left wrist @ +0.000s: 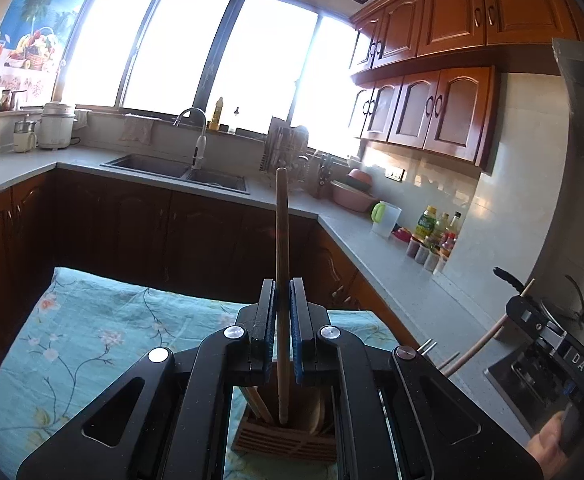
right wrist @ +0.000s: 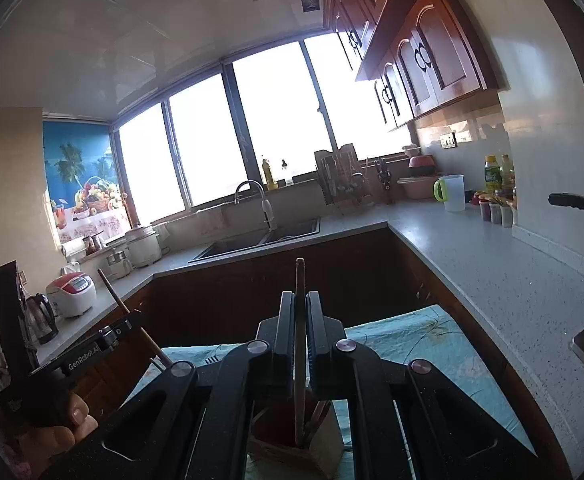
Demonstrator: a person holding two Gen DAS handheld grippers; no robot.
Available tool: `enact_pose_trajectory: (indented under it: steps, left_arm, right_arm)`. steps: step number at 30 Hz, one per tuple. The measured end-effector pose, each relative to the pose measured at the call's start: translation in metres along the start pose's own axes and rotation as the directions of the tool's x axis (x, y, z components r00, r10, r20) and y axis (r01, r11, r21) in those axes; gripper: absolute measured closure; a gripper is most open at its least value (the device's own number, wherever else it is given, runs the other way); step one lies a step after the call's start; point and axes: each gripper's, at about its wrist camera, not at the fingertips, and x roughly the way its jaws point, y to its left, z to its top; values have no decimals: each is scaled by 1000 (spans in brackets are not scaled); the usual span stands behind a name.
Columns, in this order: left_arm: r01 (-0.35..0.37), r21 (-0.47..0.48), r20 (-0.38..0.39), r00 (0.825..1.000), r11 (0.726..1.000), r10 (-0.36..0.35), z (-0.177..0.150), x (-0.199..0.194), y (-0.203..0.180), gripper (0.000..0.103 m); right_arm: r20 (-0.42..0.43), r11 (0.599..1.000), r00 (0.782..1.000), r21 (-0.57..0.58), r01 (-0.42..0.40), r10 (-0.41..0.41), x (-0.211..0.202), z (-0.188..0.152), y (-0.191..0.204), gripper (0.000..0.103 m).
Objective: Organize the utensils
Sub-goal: 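Carry both wooden chopsticks over the wooden holder and lower them in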
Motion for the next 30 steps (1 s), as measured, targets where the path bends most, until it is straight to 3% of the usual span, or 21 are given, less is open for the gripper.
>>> enact_pose_trajectory:
  steps: [11, 22, 30]
  left_arm:
    - [7, 0, -65, 998, 1000, -7, -22, 15, 3, 97]
    - [44, 20, -159, 986, 999, -40, -49, 21, 3, 97]
    - [35, 19, -204, 979, 999, -30, -59, 27, 5, 97]
  right_arm:
    - [-49, 1000, 999, 14, 12, -11, 19, -20, -6, 98]
    - [-136, 999, 991, 46, 14, -8, 38, -44, -11, 98]
    - [-149, 997, 989, 71, 24, -13, 40, -50, -19, 98]
